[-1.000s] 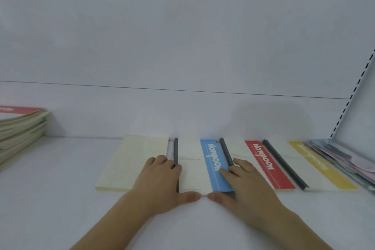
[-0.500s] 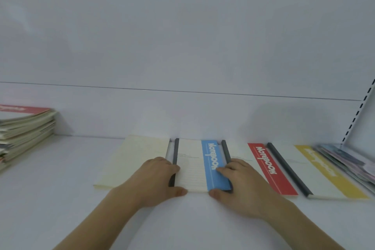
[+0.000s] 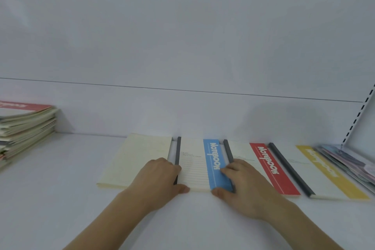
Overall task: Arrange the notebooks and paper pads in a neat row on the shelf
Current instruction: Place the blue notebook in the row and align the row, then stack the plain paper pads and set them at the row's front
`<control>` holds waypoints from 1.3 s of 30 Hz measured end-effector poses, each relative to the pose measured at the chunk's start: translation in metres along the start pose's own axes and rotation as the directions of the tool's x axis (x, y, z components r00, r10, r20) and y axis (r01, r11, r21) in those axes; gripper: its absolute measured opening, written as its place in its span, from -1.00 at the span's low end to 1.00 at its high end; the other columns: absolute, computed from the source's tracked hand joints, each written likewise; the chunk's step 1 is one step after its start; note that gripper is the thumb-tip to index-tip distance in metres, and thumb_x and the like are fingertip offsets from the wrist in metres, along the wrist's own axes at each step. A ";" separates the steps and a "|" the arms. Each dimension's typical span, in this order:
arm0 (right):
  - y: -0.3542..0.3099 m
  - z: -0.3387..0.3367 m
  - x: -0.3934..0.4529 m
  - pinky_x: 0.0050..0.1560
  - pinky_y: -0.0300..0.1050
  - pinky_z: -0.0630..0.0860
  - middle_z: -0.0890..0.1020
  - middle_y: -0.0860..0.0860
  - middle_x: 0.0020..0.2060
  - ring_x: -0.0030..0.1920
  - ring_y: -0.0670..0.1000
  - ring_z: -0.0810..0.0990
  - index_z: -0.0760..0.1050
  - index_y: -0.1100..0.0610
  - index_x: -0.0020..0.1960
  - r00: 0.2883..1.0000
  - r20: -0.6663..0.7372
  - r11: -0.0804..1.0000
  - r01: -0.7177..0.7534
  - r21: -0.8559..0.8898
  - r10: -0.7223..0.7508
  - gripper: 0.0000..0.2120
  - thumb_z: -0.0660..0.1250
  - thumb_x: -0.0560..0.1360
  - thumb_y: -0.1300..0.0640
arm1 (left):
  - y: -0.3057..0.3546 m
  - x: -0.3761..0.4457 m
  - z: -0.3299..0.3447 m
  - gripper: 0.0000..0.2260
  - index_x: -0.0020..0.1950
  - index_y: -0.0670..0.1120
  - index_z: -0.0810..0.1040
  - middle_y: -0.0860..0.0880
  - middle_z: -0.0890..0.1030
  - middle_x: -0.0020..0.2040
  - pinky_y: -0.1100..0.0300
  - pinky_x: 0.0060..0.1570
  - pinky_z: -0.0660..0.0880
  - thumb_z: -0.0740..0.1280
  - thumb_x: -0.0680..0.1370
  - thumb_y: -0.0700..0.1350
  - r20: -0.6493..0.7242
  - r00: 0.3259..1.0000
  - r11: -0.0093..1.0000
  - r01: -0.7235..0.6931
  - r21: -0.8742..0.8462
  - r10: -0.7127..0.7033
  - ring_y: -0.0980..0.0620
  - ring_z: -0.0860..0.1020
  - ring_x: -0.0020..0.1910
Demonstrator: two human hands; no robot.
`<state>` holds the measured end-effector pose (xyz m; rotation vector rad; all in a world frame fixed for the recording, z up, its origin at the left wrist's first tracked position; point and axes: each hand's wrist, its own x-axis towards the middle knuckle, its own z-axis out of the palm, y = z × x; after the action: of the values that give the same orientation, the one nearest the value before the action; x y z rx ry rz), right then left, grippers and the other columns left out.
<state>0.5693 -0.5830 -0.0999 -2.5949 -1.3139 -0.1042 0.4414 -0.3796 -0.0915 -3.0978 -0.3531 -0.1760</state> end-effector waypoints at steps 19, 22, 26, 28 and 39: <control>-0.041 0.008 -0.019 0.46 -0.21 -0.09 0.09 -0.09 0.54 0.54 -0.07 -0.12 0.15 -0.06 0.53 0.982 -0.137 0.991 0.131 -0.015 -0.132 -0.35 -0.01 0.55 -0.35 | -0.002 -0.057 0.013 -0.58 0.28 -0.05 0.56 0.05 0.59 0.19 0.17 0.19 0.49 0.33 0.55 0.18 -0.401 0.907 0.971 0.034 -0.236 -0.129 0.04 0.53 0.20; -0.077 0.009 -0.025 0.43 -0.22 -0.22 0.02 -0.12 0.55 0.54 -0.09 -0.18 0.06 -0.08 0.55 0.973 -0.162 0.986 0.162 -0.035 -0.166 -0.26 -0.24 0.48 -0.41 | -0.014 -0.082 0.008 -0.64 0.23 -0.05 0.59 0.03 0.61 0.15 0.12 0.14 0.53 0.34 0.56 0.14 -0.427 0.885 0.970 0.092 -0.225 -0.183 0.02 0.56 0.16; -0.136 0.013 -0.029 0.43 -0.17 -0.19 0.07 -0.06 0.56 0.55 -0.04 -0.10 0.09 -0.03 0.55 0.967 -0.171 0.983 0.184 -0.030 -0.186 -0.19 -0.29 0.45 -0.43 | -0.046 -0.125 -0.006 -0.67 0.21 -0.05 0.61 0.03 0.63 0.14 0.13 0.10 0.52 0.36 0.55 0.11 -0.477 0.842 0.965 0.179 -0.192 -0.251 0.01 0.58 0.12; -0.169 0.016 -0.030 0.45 -0.14 -0.16 0.11 -0.04 0.55 0.55 -0.02 -0.07 0.13 0.00 0.54 0.963 -0.173 0.979 0.200 -0.047 -0.205 -0.20 -0.26 0.47 -0.42 | -0.068 -0.150 -0.013 -0.66 0.23 -0.06 0.60 0.02 0.62 0.16 0.10 0.13 0.52 0.34 0.56 0.12 -0.475 0.835 0.958 0.203 -0.203 -0.278 -0.01 0.57 0.15; -0.404 0.060 -0.029 0.43 -0.20 -0.26 -0.03 -0.10 0.56 0.54 -0.07 -0.21 -0.02 -0.07 0.56 0.939 -0.135 0.945 0.325 0.031 -0.318 -0.27 -0.23 0.49 -0.39 | -0.228 -0.321 -0.037 -0.64 0.33 -0.01 0.52 0.06 0.55 0.29 0.08 0.29 0.43 0.24 0.61 0.13 -0.453 0.777 0.899 0.365 -0.241 -0.437 0.02 0.47 0.29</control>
<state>0.2259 -0.3609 -0.0936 -2.2659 -1.6555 -0.2820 0.0757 -0.2306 -0.0903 -2.8905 -1.0064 -1.0271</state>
